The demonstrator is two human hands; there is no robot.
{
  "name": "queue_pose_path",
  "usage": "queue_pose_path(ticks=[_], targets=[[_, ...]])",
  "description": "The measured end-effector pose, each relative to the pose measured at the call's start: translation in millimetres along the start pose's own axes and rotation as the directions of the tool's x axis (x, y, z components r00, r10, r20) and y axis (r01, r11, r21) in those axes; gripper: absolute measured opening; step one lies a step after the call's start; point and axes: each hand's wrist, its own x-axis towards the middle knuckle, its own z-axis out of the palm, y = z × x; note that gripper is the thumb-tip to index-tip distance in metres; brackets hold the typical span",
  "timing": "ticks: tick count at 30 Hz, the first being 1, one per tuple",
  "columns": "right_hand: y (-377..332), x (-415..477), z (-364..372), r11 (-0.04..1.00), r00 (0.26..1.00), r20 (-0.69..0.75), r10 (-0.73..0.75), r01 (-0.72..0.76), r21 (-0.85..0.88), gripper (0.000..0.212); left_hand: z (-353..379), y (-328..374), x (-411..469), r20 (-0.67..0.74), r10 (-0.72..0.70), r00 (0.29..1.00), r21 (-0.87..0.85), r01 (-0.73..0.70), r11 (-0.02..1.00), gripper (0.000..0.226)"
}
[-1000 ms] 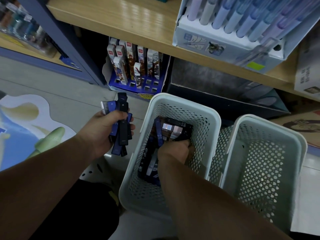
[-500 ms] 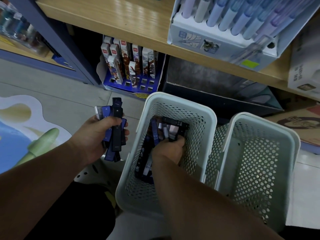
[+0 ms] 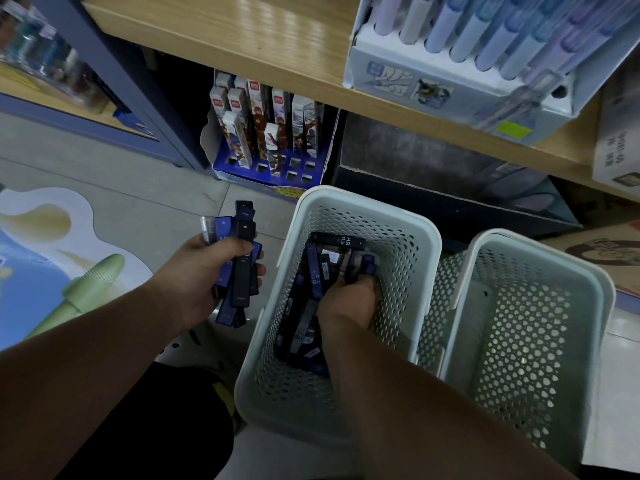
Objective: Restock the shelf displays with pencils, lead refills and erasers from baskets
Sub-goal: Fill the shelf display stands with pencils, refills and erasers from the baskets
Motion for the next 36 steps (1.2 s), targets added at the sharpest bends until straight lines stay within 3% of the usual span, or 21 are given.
queue_pose_path(ticks=[7, 12, 19, 25, 29, 33, 36], targets=[[17, -4, -10, 0.982, 0.975, 0.116, -0.187, 0.187, 0.011, 0.015, 1, 3, 0, -0.007, 0.0, 1.0, 0.011, 0.0, 1.0, 0.016], [8, -7, -10, 0.975, 0.953, 0.212, -0.219, 0.22, 0.016, 0.044, 4, 0, -1, -0.012, 0.001, 1.0, 0.02, -0.001, 1.0, 0.015], [-15, -7, -1, 0.989, 0.94, 0.312, -0.142, 0.147, 0.008, 0.062, 11, -1, -5, 0.004, -0.036, 0.999, 0.042, 0.035, 0.998, 0.014], [-29, -5, 7, 0.979, 0.929, 0.326, -0.176, 0.2, -0.043, 0.033, 7, 3, -5, 0.0, -0.045, 0.999, 0.045, 0.044, 0.998, 0.014], [-34, -3, 1, 0.982, 0.935, 0.313, -0.169, 0.186, -0.026, 0.036, 6, 10, -7, 0.009, -0.041, 0.999, 0.034, 0.041, 0.999, 0.015], [-28, -19, -26, 0.976, 0.89, 0.404, -0.211, 0.17, 0.136, 0.023, -1, 25, -16, 0.101, -0.032, 0.994, -0.013, 0.034, 0.999, 0.022], [-23, -37, -62, 0.958, 0.808, 0.546, -0.221, 0.076, 0.275, 0.008, 1, 35, -30, 0.135, -0.052, 0.989, 0.005, 0.052, 0.999, 0.038]])
